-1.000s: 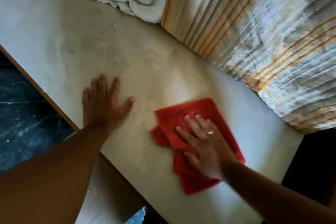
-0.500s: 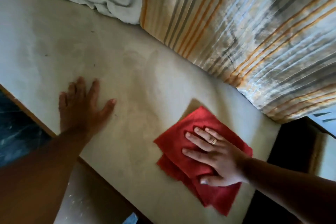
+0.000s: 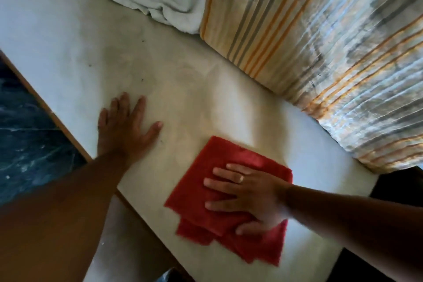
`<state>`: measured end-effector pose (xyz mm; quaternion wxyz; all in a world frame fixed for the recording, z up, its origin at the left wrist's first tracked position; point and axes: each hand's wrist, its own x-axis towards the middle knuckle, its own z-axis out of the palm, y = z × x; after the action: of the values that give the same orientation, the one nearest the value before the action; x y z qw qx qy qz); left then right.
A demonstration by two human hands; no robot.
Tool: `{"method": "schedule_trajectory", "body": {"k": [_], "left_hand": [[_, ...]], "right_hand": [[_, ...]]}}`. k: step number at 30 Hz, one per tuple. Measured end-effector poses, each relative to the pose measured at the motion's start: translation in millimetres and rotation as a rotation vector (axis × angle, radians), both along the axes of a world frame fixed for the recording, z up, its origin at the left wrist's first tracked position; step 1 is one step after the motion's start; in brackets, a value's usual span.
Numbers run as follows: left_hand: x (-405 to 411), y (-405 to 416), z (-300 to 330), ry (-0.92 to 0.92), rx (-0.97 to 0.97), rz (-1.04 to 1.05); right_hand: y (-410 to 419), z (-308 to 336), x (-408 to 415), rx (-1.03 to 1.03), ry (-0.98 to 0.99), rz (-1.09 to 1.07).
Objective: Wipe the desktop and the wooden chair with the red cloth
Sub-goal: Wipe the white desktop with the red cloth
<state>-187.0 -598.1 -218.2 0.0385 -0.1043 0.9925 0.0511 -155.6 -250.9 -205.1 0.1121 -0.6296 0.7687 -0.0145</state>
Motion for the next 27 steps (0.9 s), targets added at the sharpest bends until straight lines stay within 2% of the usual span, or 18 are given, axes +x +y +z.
{"method": "schedule_trajectory", "body": {"k": [1,2,5,7,11,13,15,17,18,20,22,24,27], "left_hand": [[0.0,0.1,0.8,-0.012,0.0,-0.004],[-0.4,0.0,1.4,-0.025,0.0,-0.004],[-1.6,1.0,0.2,-0.031,0.005,0.009],[0.1,1.5,-1.5,-0.032,0.004,0.013],[-0.3,1.6,1.2,-0.058,0.033,0.015],[3.1,1.0,3.8,-0.068,0.097,-0.006],[3.2,-8.5,3.7,-0.043,0.175,0.022],[-9.8,-41.6,4.6,0.031,0.159,0.152],[-20.9,-66.1,5.3,0.064,0.129,0.237],[-45.6,-118.6,8.5,0.048,0.065,0.331],[-70.8,-158.8,9.4,0.018,0.035,0.299],[-92.4,-176.5,5.0,0.04,0.065,0.249],[-108.0,-179.2,-7.9,0.031,0.026,0.234]], "right_hand": [[16.7,1.8,-11.4,-0.015,0.016,0.093],[31.6,3.5,-28.4,-0.007,0.027,0.078],[45.0,8.4,-88.1,0.041,0.067,-0.376],[21.4,9.3,-110.8,0.081,0.113,-0.691],[-55.2,11.2,-100.0,0.139,0.129,-1.131],[-83.3,10.4,-64.5,0.13,0.112,-1.104],[-94.5,7.1,-21.5,0.103,0.105,-0.861],[-94.4,8.2,-6.1,0.097,0.082,-0.664],[-96.5,9.0,-13.7,0.084,0.079,-0.647],[-115.6,10.1,-37.2,0.095,0.1,-0.8],[-157.1,9.2,-64.5,0.104,0.13,-1.062],[-207.6,4.6,-82.8,0.075,0.132,-1.218],[-254.9,-2.2,-63.4,0.037,0.11,-1.096]]}}
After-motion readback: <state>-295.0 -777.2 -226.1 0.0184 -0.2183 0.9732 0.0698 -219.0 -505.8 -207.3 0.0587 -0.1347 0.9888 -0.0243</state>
